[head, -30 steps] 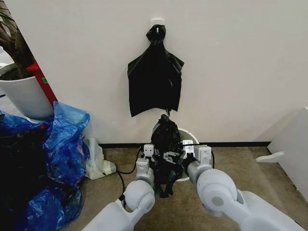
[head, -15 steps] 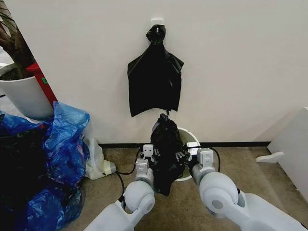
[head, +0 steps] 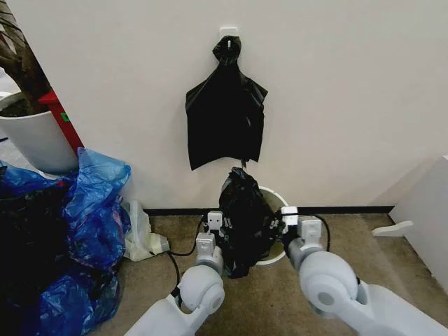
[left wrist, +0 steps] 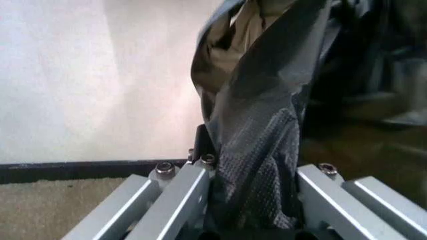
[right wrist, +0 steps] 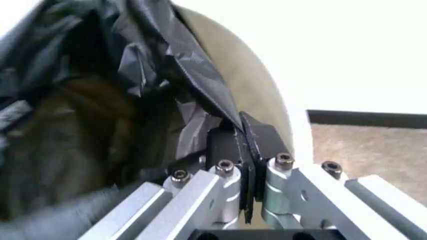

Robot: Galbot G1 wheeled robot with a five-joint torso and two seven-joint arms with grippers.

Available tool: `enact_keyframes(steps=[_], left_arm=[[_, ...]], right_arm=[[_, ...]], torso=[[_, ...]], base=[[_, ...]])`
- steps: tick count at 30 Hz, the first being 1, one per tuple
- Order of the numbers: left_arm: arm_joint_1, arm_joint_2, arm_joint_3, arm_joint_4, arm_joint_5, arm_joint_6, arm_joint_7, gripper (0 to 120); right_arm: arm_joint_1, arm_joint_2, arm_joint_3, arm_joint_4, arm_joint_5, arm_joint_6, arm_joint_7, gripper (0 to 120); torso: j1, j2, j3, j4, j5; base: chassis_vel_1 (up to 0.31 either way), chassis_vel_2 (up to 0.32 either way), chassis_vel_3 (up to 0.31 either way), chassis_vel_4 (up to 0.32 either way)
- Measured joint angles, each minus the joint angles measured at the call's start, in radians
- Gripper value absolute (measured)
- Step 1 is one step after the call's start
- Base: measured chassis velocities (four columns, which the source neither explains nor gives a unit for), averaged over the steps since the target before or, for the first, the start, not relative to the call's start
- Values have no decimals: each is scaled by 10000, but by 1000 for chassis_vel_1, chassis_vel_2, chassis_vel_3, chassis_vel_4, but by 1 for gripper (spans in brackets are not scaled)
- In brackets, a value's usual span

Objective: Place the garbage bag over the trash bin.

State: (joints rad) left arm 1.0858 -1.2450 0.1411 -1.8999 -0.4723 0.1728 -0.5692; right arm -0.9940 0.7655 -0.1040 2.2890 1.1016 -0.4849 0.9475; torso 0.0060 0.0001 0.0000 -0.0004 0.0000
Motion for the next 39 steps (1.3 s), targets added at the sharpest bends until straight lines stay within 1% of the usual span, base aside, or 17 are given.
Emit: enact_keyframes(steps=[4,6,12,13,16,20,21,24,25,26,27,28,29,33,35,36,39], left_arm=[[339,144,-373,-292,5,-155,292,4],[403,169,-441,-342,4,-188,350,4],[1181,465,-1273,-848,-107,-702,1062,4],[1181,465,-1273,-848,-107,-702,1062,4],[1514,602,-1599,-1084,-232,-956,1392,4],[2087,783,-2109,-1455,-451,-1347,1983,4],[2087,783,-2109,-1455,-451,-1347,1983,4],[2289,867,-2296,-1602,-566,-1566,2146,4],[2367,892,-2377,-1696,-704,-1640,2201,4],[2367,892,-2377,-1696,-704,-1640,2201,4],[2410,888,-2432,-1780,-819,-1701,2265,4],[2442,833,-2494,-1841,-903,-1856,2444,4],[2451,809,-2504,-1845,-935,-1904,2506,4],[2569,747,-2511,-1939,-1098,-1945,2746,4],[2569,747,-2511,-1939,-1098,-1945,2746,4],[2667,744,-2513,-2006,-1133,-1946,2859,4],[2881,747,-2515,-2208,-1314,-1905,2930,4]], right_arm=[[-371,-338,486,23,-262,94,-36,0],[-414,-376,538,7,-289,101,-38,0],[-812,-534,828,-270,-516,110,-235,0],[-812,-534,828,-270,-516,110,-235,0],[-992,-612,1046,-381,-553,104,-492,0],[-1373,-695,1549,-614,-539,68,-1455,0],[-1373,-695,1549,-614,-539,68,-1455,0],[-1772,-779,1954,-723,-575,8,-2347,0],[-2042,-837,2253,-798,-655,-9,-2893,0],[-2042,-837,2253,-798,-655,-9,-2893,0],[-2310,-903,2557,-870,-713,-28,-3443,0],[-2868,-1099,3080,-1076,-979,36,-4684,0],[-2987,-1153,3172,-1175,-1111,152,-5086,0],[-3136,-1234,3220,-1734,-1747,1135,-6568,0],[-3136,-1234,3220,-1734,-1747,1135,-6568,0],[-3117,-1241,3176,-1998,-2097,1557,-7271,0],[-3074,-1277,3123,-2341,-2563,2258,-8107,0]], torso=[[0,0,0,0,-1],[0,0,0,0,1],[0,0,0,2,0],[0,0,0,2,0],[0,0,0,1,-1],[-1,0,0,2,0],[-1,0,0,2,0],[0,0,0,1,0],[0,0,0,1,1],[0,0,0,1,1],[0,0,-1,2,0],[0,0,-1,-2,0],[0,0,-1,-2,0],[0,0,-1,0,1],[0,0,-1,0,1],[0,0,0,1,1],[0,0,0,3,2]], base=[[0,0,0,0],[0,0,0,0],[0,0,0,0],[0,0,0,0],[0,0,0,0],[0,0,0,0],[0,0,0,0],[0,0,0,0],[0,0,0,0],[0,0,0,0],[0,0,0,0],[0,0,0,0],[0,0,0,0],[0,0,0,0],[0,0,0,0],[0,0,0,0],[0,0,0,0]])
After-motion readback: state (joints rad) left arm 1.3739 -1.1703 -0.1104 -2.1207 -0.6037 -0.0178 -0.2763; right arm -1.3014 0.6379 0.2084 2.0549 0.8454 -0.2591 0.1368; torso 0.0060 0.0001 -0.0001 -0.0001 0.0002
